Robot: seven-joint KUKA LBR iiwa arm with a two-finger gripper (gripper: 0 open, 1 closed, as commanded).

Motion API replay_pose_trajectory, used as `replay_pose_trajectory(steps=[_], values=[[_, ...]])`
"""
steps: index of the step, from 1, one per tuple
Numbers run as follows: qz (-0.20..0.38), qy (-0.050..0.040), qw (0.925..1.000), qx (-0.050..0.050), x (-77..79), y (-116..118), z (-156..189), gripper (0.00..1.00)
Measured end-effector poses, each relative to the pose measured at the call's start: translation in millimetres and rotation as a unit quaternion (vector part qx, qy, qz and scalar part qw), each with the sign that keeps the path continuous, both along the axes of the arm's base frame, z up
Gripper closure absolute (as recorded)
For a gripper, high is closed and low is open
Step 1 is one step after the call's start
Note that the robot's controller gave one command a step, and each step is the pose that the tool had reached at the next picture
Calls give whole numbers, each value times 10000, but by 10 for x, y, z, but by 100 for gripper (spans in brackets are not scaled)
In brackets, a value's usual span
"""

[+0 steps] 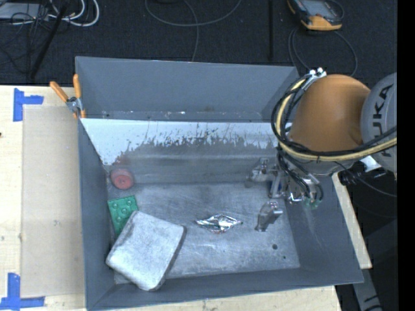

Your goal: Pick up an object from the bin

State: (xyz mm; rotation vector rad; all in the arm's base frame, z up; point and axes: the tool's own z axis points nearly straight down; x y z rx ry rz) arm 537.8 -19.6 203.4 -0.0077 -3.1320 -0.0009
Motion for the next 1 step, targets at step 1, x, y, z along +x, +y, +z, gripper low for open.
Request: replay_pose_trajectory(steps=[1], values=[[-268,-57,9996,6,442,605,-1306,0]])
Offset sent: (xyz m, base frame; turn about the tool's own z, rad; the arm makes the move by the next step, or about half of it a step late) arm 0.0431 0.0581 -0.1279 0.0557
